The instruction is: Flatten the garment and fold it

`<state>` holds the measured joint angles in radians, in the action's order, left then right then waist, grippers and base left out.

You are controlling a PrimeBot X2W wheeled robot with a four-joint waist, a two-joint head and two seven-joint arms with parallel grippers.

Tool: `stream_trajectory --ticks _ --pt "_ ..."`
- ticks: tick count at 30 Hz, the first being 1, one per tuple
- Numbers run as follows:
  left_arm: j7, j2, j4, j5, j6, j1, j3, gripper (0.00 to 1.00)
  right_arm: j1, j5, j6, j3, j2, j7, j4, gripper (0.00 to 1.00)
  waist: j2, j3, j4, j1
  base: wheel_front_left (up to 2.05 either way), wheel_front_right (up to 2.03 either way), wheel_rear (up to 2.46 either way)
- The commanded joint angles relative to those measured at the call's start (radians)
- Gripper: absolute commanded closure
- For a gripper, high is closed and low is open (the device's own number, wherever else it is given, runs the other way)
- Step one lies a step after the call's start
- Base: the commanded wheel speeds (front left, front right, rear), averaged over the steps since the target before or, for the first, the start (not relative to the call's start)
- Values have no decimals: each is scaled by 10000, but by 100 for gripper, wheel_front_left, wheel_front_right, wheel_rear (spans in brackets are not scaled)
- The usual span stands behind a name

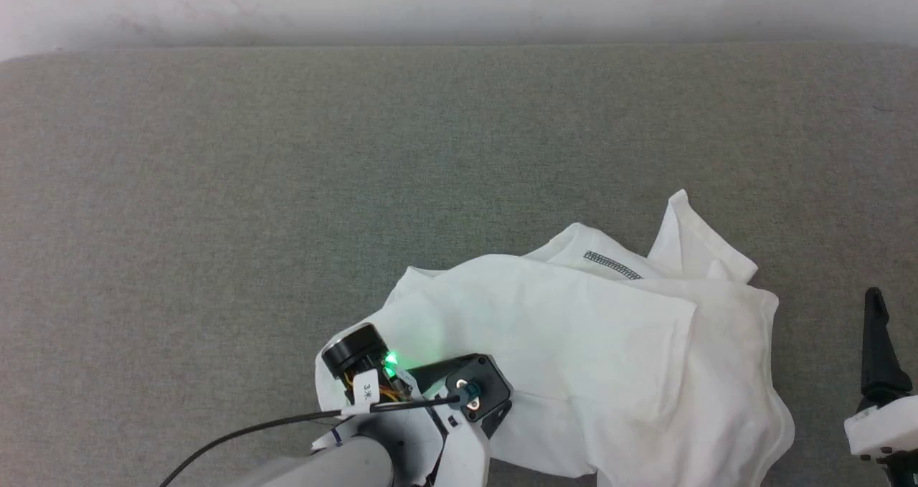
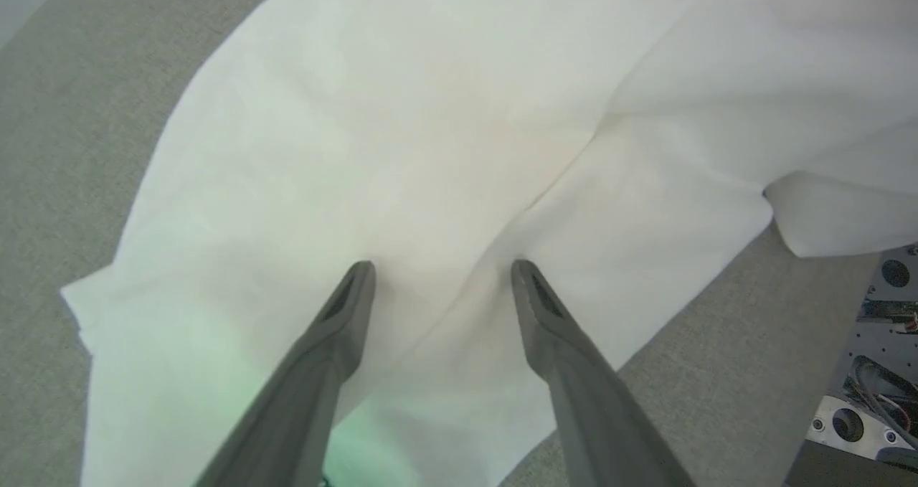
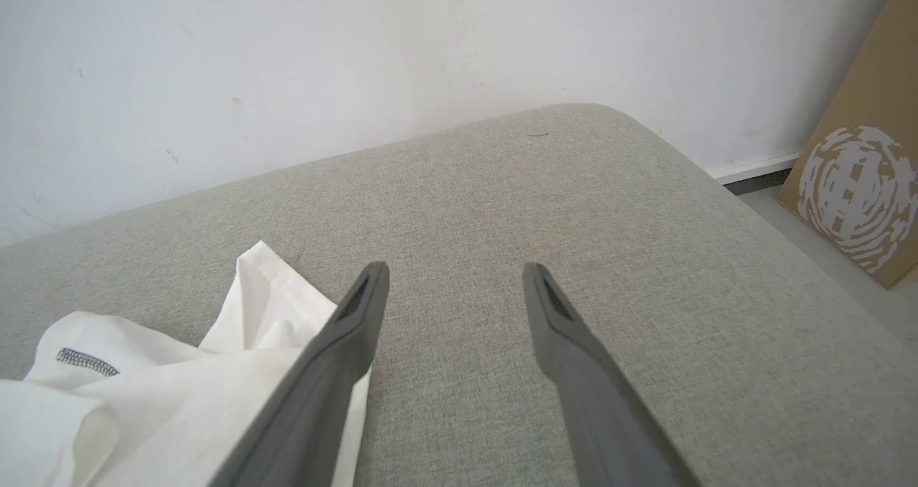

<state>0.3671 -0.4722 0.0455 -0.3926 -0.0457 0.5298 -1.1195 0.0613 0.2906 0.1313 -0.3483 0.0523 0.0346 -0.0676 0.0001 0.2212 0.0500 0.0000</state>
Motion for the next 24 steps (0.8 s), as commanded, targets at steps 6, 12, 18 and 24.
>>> stream_trajectory --ticks 6,12,18,24 --pt "-396 229 435 174 -245 126 71 0 -188 -61 -6 -11 -20 15 -4 0 -1 47 -84 0 0 0 0" --pt "-868 456 758 79 -300 181 186 100 -232 -63 -6 -16 -20 2 39 0 -1 37 -110 0 0 0 0" --pt "-1482 686 883 -263 -432 104 509 100 -236 -56 -6 -38 -20 -26 80 0 -1 -19 -115 0 0 0 0" --pt "-2315 1004 228 -1254 -764 -114 1492 100 -140 -69 -6 -97 -20 -30 149 0 -1 -258 -59 0 0 0 0"
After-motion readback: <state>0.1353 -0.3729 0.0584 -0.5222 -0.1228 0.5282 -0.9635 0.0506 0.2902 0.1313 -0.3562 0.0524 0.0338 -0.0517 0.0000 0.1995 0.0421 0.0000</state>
